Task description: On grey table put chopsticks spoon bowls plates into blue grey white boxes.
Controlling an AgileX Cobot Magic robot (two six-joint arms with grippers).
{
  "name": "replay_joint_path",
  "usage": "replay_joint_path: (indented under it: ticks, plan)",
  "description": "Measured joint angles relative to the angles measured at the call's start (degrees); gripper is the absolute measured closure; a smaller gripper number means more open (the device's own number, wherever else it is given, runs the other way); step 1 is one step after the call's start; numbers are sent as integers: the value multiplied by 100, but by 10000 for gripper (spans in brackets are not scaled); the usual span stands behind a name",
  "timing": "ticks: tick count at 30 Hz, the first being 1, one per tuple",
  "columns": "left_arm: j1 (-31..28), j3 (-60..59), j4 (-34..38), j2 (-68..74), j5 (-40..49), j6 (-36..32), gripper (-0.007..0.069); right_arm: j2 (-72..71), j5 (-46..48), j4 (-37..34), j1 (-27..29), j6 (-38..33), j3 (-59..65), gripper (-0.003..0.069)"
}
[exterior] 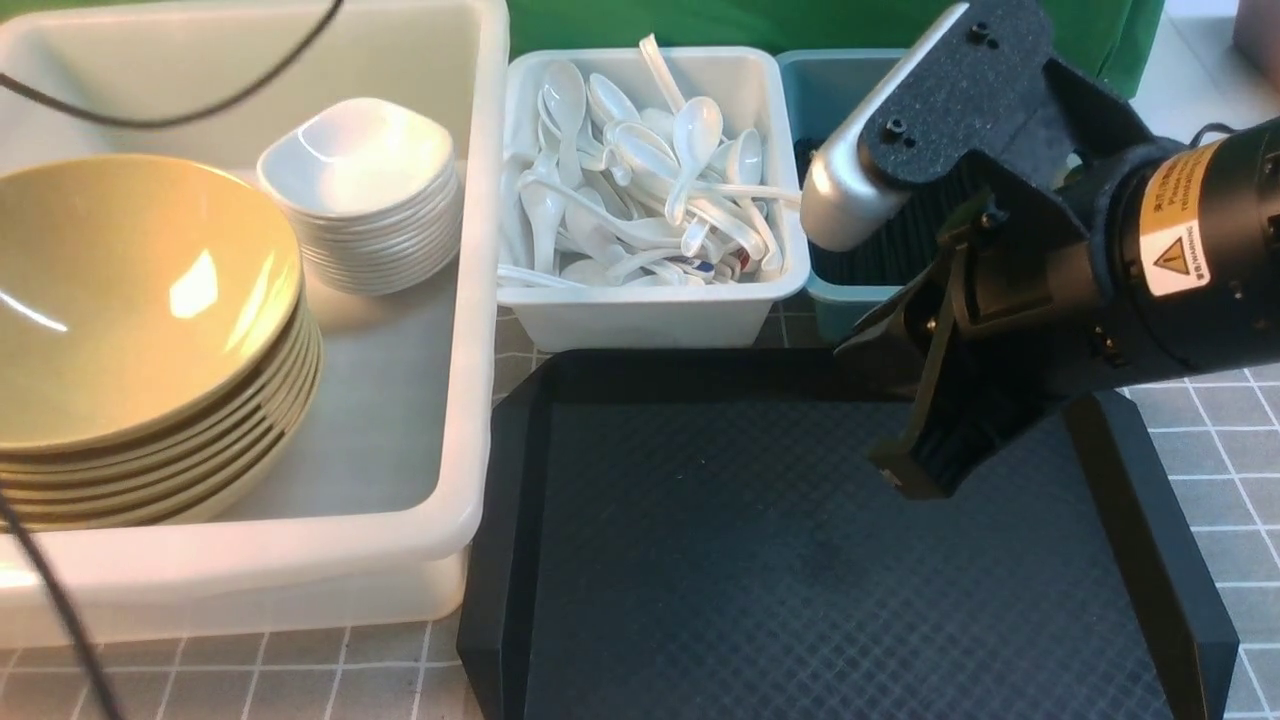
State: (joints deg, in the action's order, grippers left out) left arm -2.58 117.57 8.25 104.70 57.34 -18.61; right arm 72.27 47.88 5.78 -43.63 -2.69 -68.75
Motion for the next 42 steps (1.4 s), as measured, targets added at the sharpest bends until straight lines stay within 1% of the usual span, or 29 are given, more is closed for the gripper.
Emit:
replay_joint_path:
  ticks: [1,3,5,7,9,11,12,15,17,18,20,24,25,26,29,31,35,38,42]
  plan:
    - [87,0,-28,-190,166,-30,546,-53,0,0,0,11,0,529]
    - [297,-11,-103,-604,518,-58,606,-216,3,0,0,24,0,529]
    - [413,-54,-135,-829,673,-64,619,-318,3,0,0,24,0,529]
    - [669,-361,-169,-1417,899,-51,632,-601,3,0,0,32,0,528]
    - [750,-668,-169,-1786,932,5,634,-785,3,0,0,32,0,526]
    - [787,-1459,-169,-2491,848,233,634,-1110,26,0,0,34,0,527]
    - [787,-1603,-169,-2602,792,274,634,-1193,25,0,0,34,0,527]
    - [787,-2876,-173,-3541,351,520,634,-1602,-26,6,0,45,23,524]
    - [787,-3948,-121,-4187,-26,601,634,-1889,-244,18,0,52,197,524]
    - [787,-4028,-108,-4242,-85,599,634,-1937,-282,16,0,52,237,524]
    - [787,-4865,-62,-4836,-320,648,634,-2209,-493,23,0,118,512,524]
    - [787,-6149,-57,-5970,-549,809,634,-2692,-864,23,0,269,1123,524]
    - [787,-6206,-57,-6031,-566,814,634,-2716,-895,23,0,269,1156,524]
    - [787,-6743,-62,-6656,-593,875,634,-2936,-1035,23,0,332,1416,524]
    - [787,-7223,-69,-7341,-604,895,634,-3124,-1174,23,0,346,1682,524]
    - [787,-7752,-121,-8243,-636,908,634,-3408,-1502,2,7,189,1998,524]
    - [787,-8312,-224,-9258,-681,908,634,-3668,-1872,-11,7,81,2219,524]
    - [787,-8637,-379,-9918,-791,940,634,-3751,-2157,-11,7,23,2270,519]
    - [787,-8838,-429,-10404,-869,952,634,-3751,-2213,-13,7,10,2293,515]
